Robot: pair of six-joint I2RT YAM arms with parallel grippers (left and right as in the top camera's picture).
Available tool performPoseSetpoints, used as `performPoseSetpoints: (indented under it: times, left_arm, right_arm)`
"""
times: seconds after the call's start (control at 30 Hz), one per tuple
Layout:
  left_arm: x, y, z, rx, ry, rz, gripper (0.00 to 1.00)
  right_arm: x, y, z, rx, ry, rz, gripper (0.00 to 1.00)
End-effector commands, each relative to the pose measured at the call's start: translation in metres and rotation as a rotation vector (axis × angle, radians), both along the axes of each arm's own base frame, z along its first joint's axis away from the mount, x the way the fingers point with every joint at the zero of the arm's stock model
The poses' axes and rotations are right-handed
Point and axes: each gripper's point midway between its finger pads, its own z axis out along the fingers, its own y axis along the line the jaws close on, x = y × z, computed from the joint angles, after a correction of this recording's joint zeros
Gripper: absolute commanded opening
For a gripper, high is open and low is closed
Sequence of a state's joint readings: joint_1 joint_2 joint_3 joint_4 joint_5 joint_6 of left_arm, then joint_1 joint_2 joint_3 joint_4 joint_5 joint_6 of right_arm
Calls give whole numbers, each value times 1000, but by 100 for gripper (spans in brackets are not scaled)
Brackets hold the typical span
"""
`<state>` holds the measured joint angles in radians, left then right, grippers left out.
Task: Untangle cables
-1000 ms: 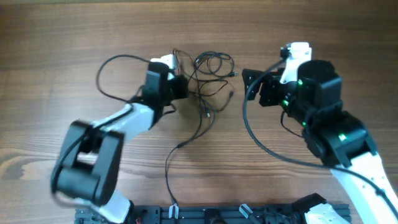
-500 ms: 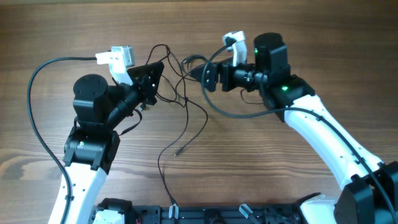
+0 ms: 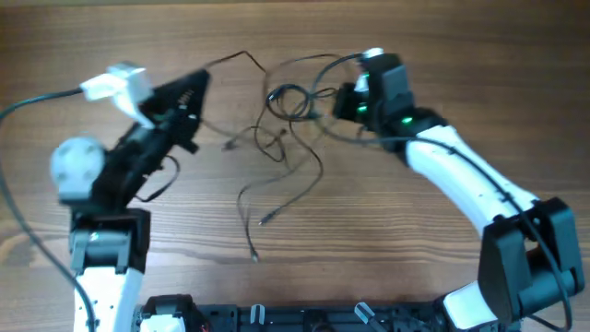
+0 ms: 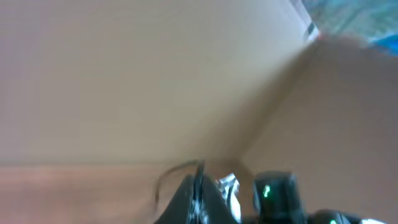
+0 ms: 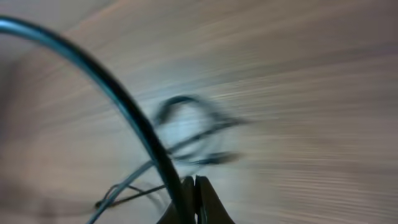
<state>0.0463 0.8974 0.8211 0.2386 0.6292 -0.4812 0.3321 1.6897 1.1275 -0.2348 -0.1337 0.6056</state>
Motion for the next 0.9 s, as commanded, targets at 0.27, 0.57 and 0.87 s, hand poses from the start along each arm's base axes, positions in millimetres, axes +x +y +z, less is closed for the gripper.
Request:
performPoseSetpoints:
  times: [0.27,0.57,0.87]
  left_arm:
    - [37,146,8,-206,1,440,4]
    - [24,267,-59,-447,230,880,4]
    - [53,136,-93,-360,454,236,4]
  right_arm:
    - [-37,-240,-50,-222,306,-431,4]
    - [-68,-292,-59,-174,401,-582,8]
    - [-38,-122,56,85,-139,326,100]
